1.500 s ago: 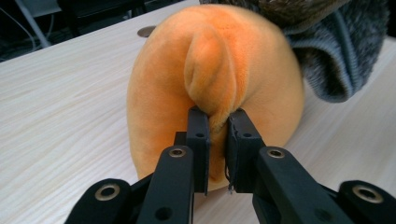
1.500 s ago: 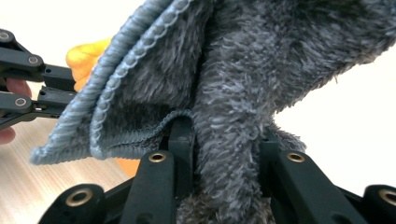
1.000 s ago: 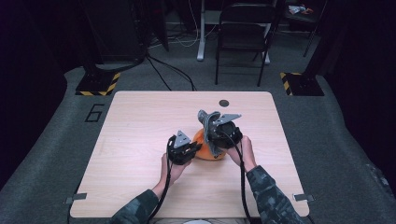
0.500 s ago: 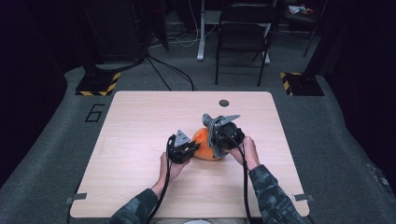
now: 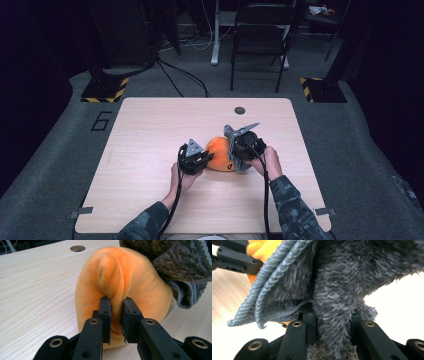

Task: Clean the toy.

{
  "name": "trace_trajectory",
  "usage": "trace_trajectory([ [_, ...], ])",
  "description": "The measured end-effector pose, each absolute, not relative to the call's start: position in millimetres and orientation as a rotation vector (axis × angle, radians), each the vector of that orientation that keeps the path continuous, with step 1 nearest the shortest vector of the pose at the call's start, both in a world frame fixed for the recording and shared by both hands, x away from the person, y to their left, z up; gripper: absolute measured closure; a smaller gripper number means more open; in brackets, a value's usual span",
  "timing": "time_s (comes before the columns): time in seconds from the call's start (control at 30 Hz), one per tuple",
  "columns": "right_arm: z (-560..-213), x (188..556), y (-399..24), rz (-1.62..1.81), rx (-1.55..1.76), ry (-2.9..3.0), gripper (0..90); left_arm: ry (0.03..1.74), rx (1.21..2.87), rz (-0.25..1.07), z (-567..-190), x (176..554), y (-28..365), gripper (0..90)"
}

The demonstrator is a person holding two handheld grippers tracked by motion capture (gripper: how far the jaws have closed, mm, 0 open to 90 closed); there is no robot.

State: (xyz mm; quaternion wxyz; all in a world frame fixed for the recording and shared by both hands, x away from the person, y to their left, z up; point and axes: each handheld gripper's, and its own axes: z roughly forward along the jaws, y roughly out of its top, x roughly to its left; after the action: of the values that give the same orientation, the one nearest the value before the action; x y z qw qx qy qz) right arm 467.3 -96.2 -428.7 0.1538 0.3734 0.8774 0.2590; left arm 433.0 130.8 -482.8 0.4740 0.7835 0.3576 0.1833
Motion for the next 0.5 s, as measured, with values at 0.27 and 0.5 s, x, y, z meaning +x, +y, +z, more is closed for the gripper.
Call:
trace_trajectory([
  [0.27, -440, 474, -108, 0.658, 1.17, 2.532, 70.4, 0.883, 1.921, 0.451, -483, 434, 131, 79.1],
  [0.5, -475, 487, -119, 0.548, 1.262, 2.582, 70.5, 0.899, 1.911, 0.446, -484, 435, 134, 79.2],
])
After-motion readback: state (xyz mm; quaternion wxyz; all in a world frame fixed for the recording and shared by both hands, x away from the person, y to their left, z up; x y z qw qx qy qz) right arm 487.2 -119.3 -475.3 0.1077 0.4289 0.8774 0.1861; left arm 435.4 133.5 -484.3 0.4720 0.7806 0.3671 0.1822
